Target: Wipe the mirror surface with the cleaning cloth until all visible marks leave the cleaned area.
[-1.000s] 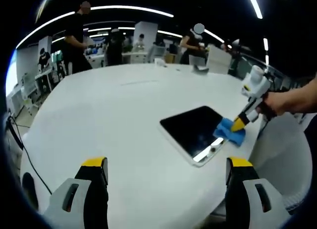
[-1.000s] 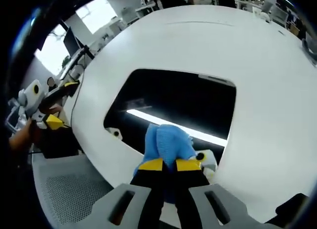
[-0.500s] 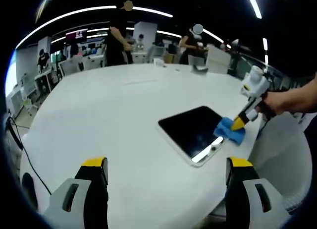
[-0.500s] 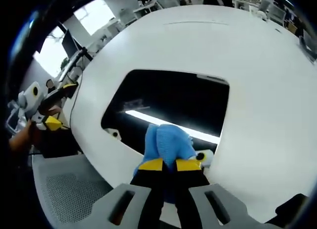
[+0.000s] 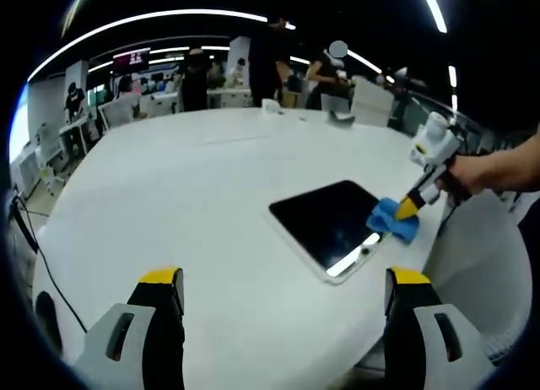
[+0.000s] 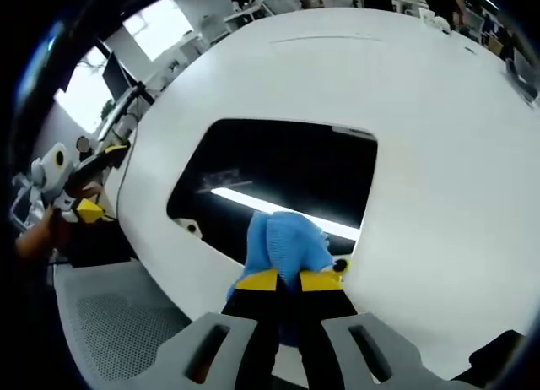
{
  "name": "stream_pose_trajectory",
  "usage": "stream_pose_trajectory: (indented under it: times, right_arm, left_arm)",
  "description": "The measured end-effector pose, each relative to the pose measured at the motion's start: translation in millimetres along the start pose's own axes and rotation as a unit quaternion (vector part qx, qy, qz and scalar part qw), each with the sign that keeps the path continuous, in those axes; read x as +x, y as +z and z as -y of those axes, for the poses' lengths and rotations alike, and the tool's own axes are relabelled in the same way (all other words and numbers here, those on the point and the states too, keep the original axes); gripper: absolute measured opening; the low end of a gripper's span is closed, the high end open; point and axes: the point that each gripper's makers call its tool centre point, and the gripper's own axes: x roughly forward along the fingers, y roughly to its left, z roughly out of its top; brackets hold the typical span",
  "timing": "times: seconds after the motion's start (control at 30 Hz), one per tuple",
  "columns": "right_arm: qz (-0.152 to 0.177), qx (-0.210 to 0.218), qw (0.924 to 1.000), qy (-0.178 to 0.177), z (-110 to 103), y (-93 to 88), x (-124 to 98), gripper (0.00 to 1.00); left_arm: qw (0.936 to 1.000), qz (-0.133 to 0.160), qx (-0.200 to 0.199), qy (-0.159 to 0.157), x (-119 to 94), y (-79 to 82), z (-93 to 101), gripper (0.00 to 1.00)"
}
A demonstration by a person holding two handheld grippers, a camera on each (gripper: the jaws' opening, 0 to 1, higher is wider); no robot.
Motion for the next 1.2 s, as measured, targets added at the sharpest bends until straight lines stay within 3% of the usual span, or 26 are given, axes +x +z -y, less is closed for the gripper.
stream_pose_trajectory:
  times: [1.2]
  right_arm:
    - [-0.009,0.005,0.9999,-0.003,5.2,0.8,-1.1,0.01]
  left_arm:
    - [1.0,0.001,-0.002,-0.008,5.6,1.7,5.7,1.0]
